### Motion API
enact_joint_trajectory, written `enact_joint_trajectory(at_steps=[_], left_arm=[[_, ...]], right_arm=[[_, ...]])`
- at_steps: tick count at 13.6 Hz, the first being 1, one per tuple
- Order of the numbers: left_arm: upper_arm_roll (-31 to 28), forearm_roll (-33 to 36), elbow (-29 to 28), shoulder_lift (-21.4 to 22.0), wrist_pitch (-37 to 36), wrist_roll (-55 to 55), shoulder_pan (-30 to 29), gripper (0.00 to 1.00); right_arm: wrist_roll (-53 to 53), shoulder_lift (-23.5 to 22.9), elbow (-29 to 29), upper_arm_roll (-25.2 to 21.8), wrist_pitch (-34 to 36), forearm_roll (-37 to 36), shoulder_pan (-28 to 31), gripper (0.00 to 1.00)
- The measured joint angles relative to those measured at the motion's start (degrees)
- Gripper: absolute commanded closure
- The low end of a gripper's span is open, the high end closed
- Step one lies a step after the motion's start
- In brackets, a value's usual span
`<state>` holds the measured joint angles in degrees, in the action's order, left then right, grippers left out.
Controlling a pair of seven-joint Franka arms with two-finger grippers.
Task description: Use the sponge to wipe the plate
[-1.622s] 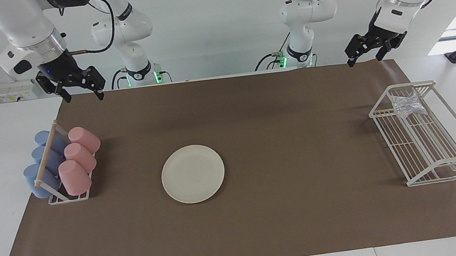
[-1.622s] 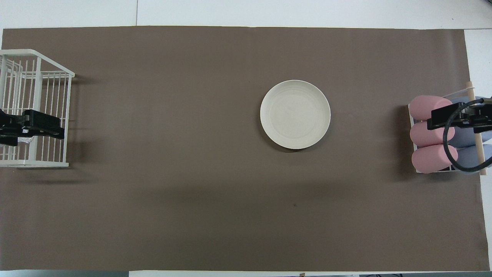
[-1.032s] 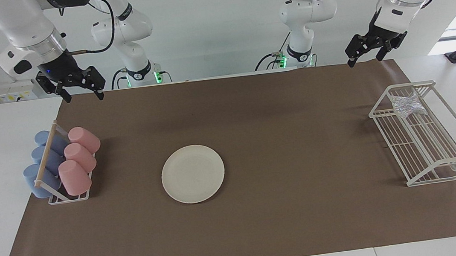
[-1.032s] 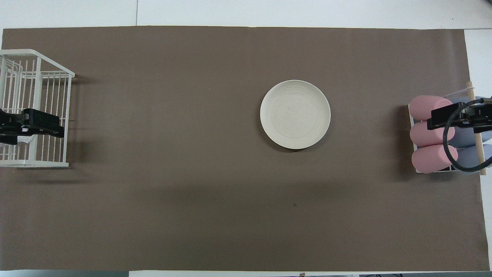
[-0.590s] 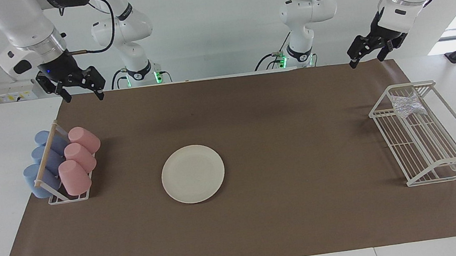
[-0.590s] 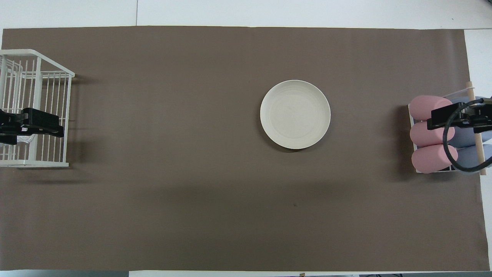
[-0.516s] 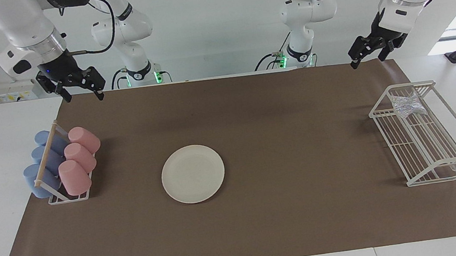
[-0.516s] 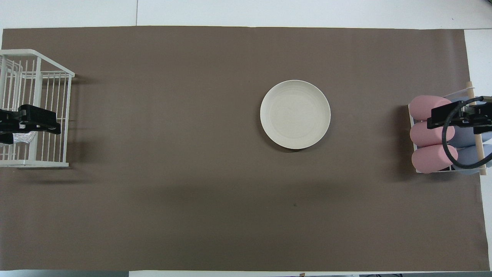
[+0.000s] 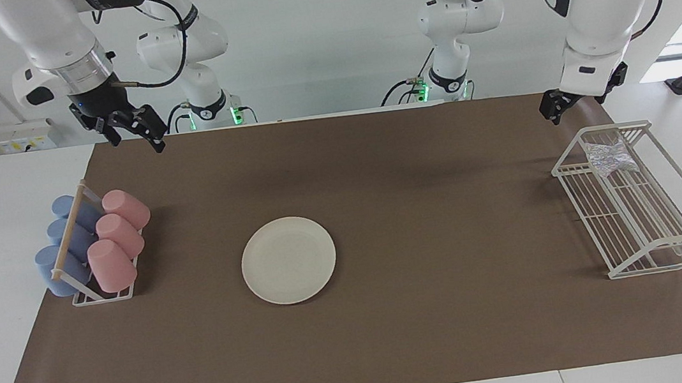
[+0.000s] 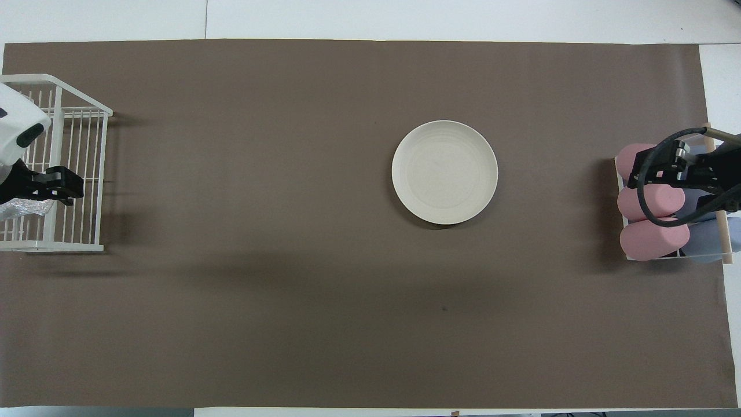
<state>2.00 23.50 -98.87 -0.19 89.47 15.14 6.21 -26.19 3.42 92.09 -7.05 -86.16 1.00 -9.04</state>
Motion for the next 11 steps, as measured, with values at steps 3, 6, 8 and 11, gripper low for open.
enact_joint_trajectory(at_steps=[3,6,8,11], left_arm=[[0.1,9.6,-1.8,-5.7,2.0,6.8,2.1,0.00],[0.1,16.3,-2.9,-10.1,4.1,9.2,2.6,0.00],[-0.3,19.3,-4.8,-10.7,6.0,10.3,2.4,0.00],[-0.5,20.8,-6.6,-10.8,7.5,11.7,1.8,0.00]], right_arm=[[-9.0,0.0,0.0,0.3,0.3,0.0,-1.0,0.00],[-21.3,0.0,0.0,0.7,0.3,0.1,-3.7,0.00],[-29.5,0.0,0.0,0.7,0.3,1.6,-4.8,0.00],[-40.1,0.0,0.1,0.7,0.3,5.1,-4.8,0.00]])
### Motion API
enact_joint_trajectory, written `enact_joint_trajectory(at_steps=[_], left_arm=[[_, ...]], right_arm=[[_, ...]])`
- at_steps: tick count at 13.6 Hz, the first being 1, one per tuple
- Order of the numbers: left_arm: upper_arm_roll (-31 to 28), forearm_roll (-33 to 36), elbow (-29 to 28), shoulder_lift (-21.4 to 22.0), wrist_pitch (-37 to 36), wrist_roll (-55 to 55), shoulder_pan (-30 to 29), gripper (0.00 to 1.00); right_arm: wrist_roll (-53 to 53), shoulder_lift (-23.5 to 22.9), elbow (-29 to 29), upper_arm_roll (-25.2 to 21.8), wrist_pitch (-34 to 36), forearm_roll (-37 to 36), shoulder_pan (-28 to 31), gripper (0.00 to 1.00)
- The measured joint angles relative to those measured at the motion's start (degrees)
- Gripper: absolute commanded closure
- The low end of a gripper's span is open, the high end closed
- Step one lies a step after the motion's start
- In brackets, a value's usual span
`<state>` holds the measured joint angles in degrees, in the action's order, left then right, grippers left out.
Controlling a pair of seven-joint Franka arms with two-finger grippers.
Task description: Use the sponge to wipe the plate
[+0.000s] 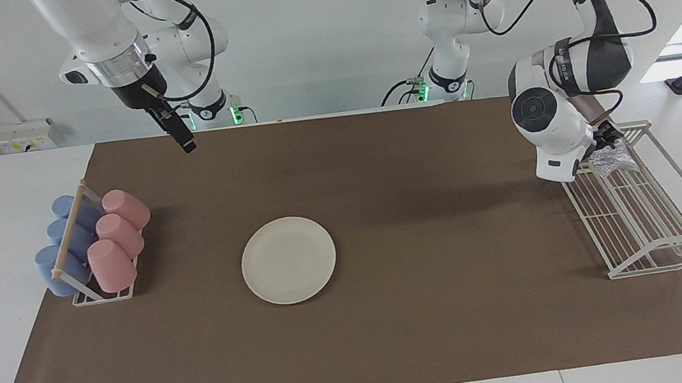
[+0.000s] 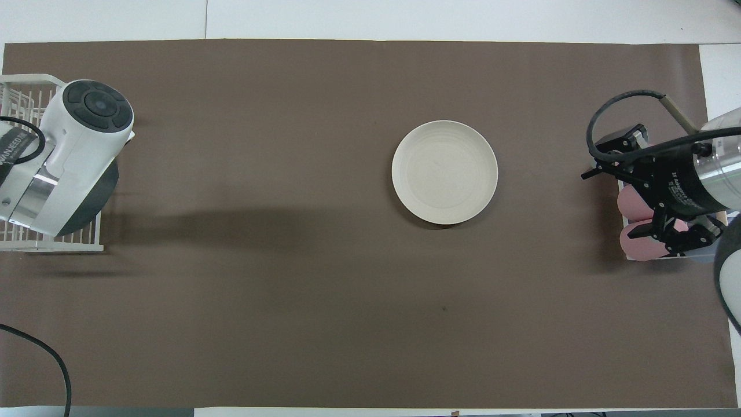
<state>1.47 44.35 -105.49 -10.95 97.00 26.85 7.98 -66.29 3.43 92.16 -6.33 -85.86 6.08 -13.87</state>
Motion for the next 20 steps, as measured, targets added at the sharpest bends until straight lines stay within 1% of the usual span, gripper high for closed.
enact_joint_trajectory(at_steps=[1,2,5,6,8,9,11,12,15,20], left_arm=[[0.0,0.2,0.0,0.0,0.1,0.0,-0.2,0.00],[-0.1,0.4,0.0,0.0,0.1,0.0,-0.2,0.09],[-0.1,0.4,0.0,0.0,0.1,0.1,-0.3,0.26],[-0.1,0.5,0.0,0.0,0.1,0.2,-0.3,0.30],[-0.1,0.5,-0.3,0.0,0.2,0.2,-1.0,0.31],[-0.1,0.5,-0.5,0.0,0.5,0.2,-1.0,0.40],[-0.1,0.5,-0.9,0.0,0.9,0.3,-1.3,0.88],[-0.1,0.5,-0.9,0.0,1.1,0.3,-1.4,1.00],[-0.1,0.5,-0.9,0.0,1.2,0.3,-1.5,1.00],[-0.1,0.6,-0.8,0.1,1.3,0.4,-1.5,1.00]], right_arm=[[-1.2,0.0,0.1,0.0,0.0,0.2,0.0,0.00],[-1.7,0.0,0.2,0.0,0.0,0.3,0.0,0.00],[-1.9,0.1,0.3,-0.1,0.9,0.3,0.0,0.00],[-1.9,0.1,0.3,-0.1,1.2,0.3,0.0,0.00],[-1.9,0.2,0.4,-0.1,1.4,0.3,0.0,0.00],[-1.9,0.3,0.4,-0.1,1.4,0.3,0.0,0.00],[-1.9,0.4,0.8,-0.1,1.4,0.3,0.1,0.00],[-1.9,0.5,1.1,-0.1,1.4,0.3,0.2,0.00],[-2.2,0.7,2.0,-0.2,1.5,0.3,0.6,0.00],[-10.3,1.0,2.2,0.3,1.4,0.4,-0.6,0.00]])
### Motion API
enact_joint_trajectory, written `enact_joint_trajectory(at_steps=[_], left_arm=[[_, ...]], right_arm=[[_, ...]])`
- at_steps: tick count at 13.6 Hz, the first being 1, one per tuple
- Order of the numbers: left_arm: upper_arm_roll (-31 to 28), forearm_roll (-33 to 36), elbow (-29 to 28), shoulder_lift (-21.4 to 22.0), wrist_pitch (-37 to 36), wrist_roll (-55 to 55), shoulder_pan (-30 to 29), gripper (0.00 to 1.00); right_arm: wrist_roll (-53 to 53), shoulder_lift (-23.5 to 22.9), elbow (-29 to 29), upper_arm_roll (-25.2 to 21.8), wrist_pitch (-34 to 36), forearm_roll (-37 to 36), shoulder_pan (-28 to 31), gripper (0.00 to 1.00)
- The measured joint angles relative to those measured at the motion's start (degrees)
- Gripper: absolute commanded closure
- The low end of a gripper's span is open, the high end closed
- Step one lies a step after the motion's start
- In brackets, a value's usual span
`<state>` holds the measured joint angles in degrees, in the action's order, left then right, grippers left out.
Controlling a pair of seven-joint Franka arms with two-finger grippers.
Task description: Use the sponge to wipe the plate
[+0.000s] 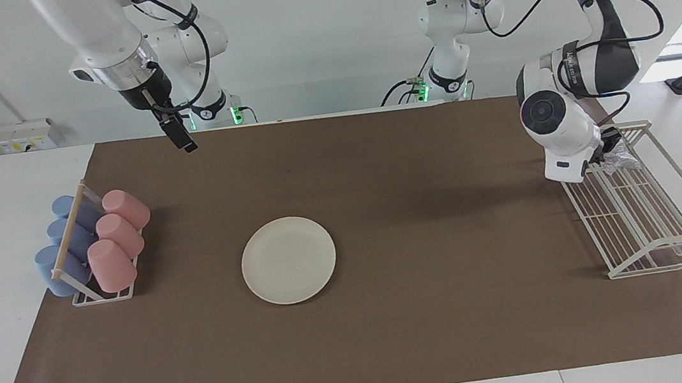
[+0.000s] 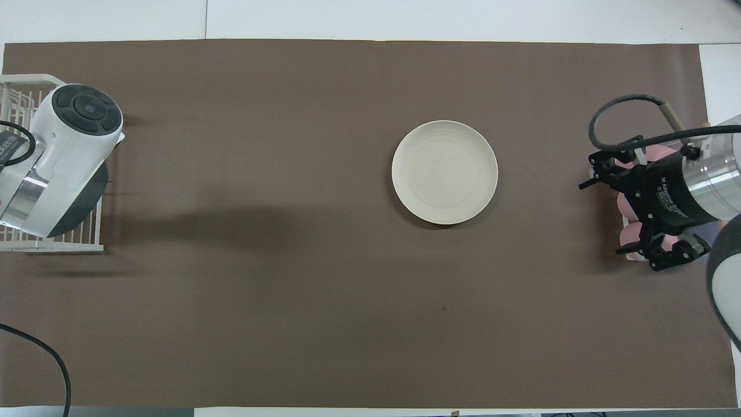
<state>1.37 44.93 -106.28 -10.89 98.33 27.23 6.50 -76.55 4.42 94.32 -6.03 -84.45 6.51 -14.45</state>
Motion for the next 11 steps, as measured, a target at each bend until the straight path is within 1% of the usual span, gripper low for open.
enact_joint_trajectory(at_steps=[3,5,8,11], left_arm=[[0.2,0.0,2.1,0.1,-0.4,0.0,0.0,1.00],[0.5,-0.6,5.2,0.1,-2.0,0.0,0.1,1.00],[0.7,-6.9,12.2,0.1,-6.6,-0.1,1.2,1.00],[0.9,-15.5,18.4,-0.4,-11.5,-0.1,2.9,1.00]], right_arm=[[-1.6,0.1,0.0,0.5,0.0,0.0,-0.4,0.00],[-2.8,0.1,0.0,1.7,0.0,0.1,-0.4,0.00],[-6.2,0.2,0.0,3.9,0.0,0.1,-0.4,0.00],[-7.5,0.2,0.0,5.0,0.0,0.1,-0.5,0.00]])
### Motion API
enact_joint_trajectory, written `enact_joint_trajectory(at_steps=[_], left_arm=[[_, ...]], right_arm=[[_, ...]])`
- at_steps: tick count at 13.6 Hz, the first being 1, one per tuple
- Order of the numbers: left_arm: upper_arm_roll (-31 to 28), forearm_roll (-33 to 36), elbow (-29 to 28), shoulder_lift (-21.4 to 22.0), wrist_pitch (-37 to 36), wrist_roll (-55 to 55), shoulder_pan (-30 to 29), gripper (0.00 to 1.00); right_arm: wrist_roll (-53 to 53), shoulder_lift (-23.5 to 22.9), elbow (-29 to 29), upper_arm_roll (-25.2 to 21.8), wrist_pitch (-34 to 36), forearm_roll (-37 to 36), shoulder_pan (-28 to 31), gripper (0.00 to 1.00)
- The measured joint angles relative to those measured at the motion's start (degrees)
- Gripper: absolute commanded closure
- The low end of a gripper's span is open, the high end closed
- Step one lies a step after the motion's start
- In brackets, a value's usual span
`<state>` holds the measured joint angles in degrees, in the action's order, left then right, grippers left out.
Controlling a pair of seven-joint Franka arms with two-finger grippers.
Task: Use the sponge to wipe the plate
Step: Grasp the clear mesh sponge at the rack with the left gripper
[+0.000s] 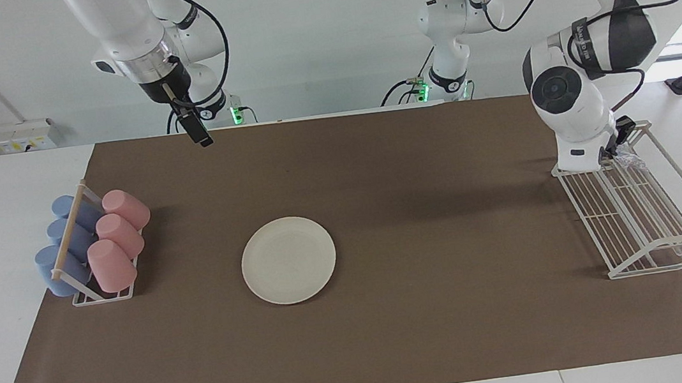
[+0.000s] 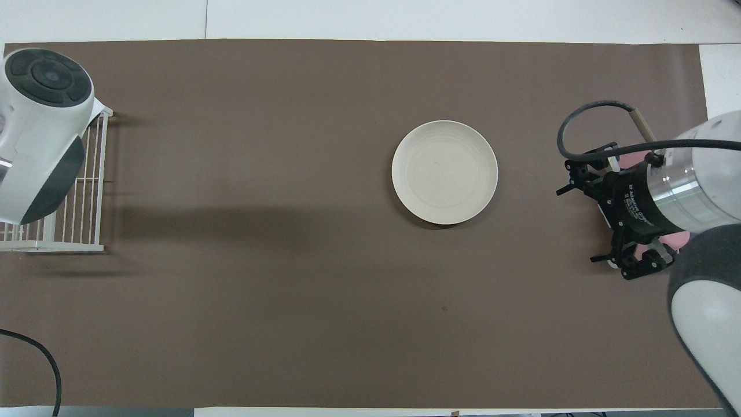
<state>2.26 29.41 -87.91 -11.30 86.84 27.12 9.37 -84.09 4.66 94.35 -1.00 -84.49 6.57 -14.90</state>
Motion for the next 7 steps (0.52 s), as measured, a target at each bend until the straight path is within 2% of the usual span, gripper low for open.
enact_joint_trajectory(at_steps=[3,7], left_arm=[[0.0,-11.7,4.8,-0.2,-2.5,0.2,0.8,1.00],[-1.2,-28.9,7.9,-0.2,-2.9,4.9,0.3,1.00]], right_arm=[[-1.3,0.0,0.0,0.8,-1.1,0.0,0.0,0.00],[-3.2,0.0,0.0,1.9,-1.6,0.0,0.0,0.00]])
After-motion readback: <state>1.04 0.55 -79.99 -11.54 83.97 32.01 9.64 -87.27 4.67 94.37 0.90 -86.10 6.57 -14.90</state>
